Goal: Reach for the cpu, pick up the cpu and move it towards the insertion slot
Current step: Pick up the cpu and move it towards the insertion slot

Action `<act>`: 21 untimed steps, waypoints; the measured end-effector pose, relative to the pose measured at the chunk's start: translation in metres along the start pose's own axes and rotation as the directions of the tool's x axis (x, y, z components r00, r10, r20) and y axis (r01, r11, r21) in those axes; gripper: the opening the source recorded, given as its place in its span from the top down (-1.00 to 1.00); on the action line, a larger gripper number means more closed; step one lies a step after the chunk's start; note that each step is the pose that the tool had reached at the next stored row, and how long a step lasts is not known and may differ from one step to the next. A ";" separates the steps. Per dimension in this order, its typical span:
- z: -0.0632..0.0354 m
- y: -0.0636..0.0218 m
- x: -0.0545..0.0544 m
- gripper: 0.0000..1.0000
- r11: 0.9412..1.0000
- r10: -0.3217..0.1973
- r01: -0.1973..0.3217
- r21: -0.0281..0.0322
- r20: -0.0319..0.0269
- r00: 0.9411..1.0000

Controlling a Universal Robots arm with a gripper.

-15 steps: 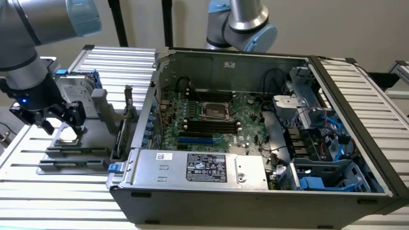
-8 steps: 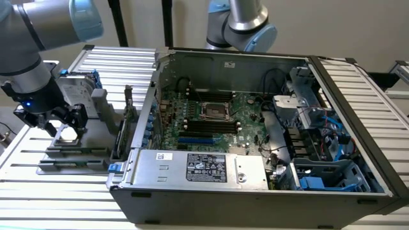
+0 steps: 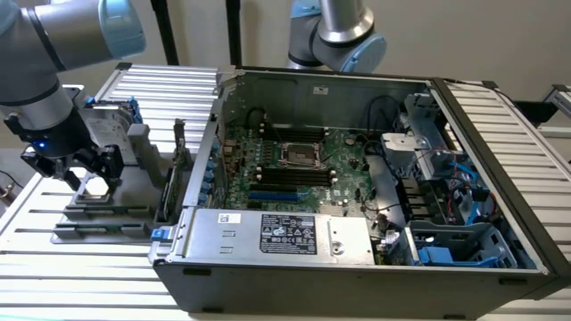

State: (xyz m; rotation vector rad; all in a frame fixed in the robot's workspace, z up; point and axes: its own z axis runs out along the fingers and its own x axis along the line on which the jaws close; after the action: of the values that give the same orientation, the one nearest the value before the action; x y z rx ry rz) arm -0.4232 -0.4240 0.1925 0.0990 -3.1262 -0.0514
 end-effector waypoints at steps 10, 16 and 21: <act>0.0048 0.0023 0.000 -0.42 1.000 0.000 0.000 0.000 0.000 1.000; 0.0060 0.0028 0.000 -0.42 1.000 0.004 -0.004 0.000 0.000 1.000; 0.0072 0.0033 0.000 -0.42 1.000 0.012 -0.012 0.000 0.000 1.000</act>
State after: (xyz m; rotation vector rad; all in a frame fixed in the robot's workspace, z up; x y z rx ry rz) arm -0.4235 -0.4205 0.1853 0.0807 -3.1269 -0.0515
